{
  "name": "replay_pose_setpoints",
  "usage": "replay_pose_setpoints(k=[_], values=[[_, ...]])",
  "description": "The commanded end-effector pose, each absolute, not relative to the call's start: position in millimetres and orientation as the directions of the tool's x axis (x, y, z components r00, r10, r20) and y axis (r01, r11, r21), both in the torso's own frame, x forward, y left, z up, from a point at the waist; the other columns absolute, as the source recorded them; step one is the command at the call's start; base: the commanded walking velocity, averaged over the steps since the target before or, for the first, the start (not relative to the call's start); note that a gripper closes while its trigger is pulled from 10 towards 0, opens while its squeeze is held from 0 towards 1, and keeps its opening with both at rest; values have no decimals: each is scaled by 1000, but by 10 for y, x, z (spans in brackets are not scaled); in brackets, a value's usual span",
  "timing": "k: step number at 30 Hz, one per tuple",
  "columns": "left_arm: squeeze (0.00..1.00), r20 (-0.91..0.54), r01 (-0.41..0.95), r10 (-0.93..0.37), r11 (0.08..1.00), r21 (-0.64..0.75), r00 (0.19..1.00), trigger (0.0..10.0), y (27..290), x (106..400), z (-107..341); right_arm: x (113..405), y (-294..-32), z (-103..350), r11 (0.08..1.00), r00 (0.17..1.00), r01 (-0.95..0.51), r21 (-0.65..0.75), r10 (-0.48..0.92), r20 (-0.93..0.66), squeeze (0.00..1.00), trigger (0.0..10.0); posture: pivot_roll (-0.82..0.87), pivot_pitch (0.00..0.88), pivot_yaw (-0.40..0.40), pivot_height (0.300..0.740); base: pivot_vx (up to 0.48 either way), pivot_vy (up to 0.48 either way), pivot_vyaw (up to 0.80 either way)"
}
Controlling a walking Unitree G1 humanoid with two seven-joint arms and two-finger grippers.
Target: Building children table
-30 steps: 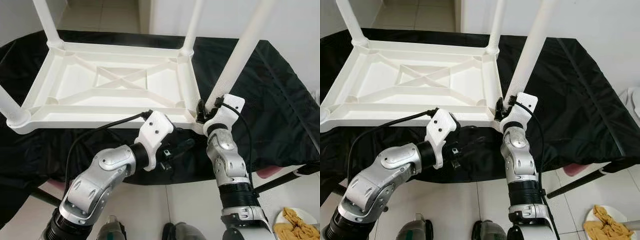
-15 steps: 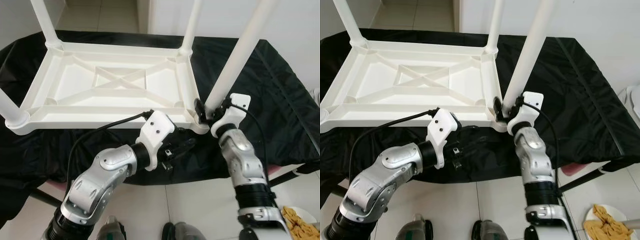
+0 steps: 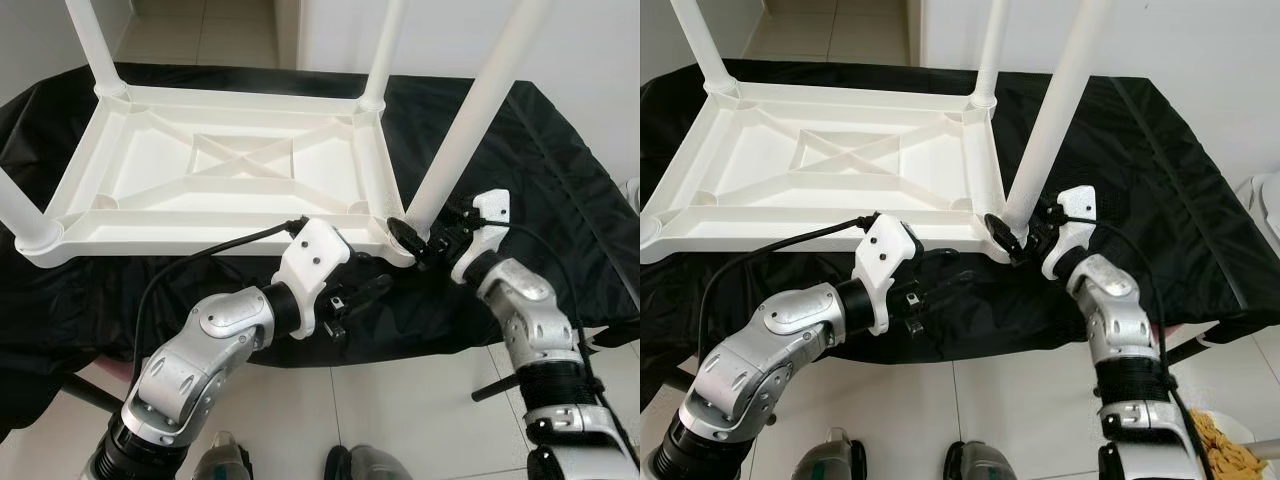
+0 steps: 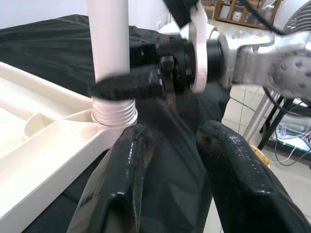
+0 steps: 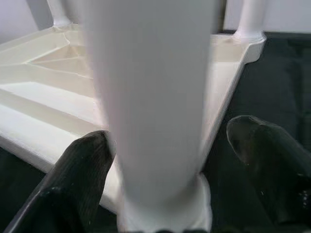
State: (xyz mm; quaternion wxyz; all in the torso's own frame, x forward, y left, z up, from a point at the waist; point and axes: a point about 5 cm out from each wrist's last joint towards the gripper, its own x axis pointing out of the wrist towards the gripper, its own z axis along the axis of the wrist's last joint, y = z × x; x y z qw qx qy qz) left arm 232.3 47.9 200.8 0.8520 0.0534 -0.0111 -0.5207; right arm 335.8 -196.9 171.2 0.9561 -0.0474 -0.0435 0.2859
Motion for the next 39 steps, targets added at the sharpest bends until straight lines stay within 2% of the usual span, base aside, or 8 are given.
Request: replay_pose_setpoints(k=[1, 20, 21, 22, 23, 33, 35, 39], values=[[0, -38, 879, -881, 466, 99, 471, 10000, 476, 2318, 2014, 3353, -1994, 1673, 825, 827, -554, -116, 561, 43, 0, 10000, 59, 87, -55, 740, 0, 0, 0], [0, -44, 884, -885, 459, 93, 464, 10000, 468, 2318, 2024, 3483, -1831, 1583, 733, 732, -674, -87, 679, 57, 0, 10000, 68, 98, -42, 740, 0, 0, 0], [0, -44, 884, -885, 458, 93, 464, 10000, 466, 2319, 2024, 3489, -1823, 1579, 727, 726, -680, -95, 686, 51, 0, 8824, 67, 97, -44, 740, 0, 0, 0], [0, -45, 884, -885, 458, 93, 463, 10000, 464, 2319, 2025, 3492, -1826, 1577, 723, 723, -683, -106, 690, 45, 0, 3373, 67, 98, -45, 740, 0, 0, 0], [0, -45, 884, -885, 458, 93, 463, 10000, 462, 2318, 2025, 3495, -1844, 1581, 721, 721, -684, -110, 691, 43, 0, 0, 67, 99, -47, 740, 0, 0, 0], [0, -38, 883, -884, 461, 86, 465, 10000, 444, 2305, 2024, 3471, -1977, 1610, 717, 721, -682, -144, 692, 36, 0, 0, 56, 101, -57, 740, 0, 0, 0], [0, -36, 884, -885, 461, 83, 465, 10000, 438, 2305, 2021, 3443, -2018, 1600, 725, 729, -672, -152, 683, 33, 0, 10000, 54, 102, -60, 740, 0, 0, 0], [0, -36, 884, -885, 461, 83, 465, 10000, 436, 2304, 2020, 3436, -2023, 1598, 726, 730, -671, -151, 683, 33, 0, 10000, 54, 102, -60, 740, 0, 0, 0]])
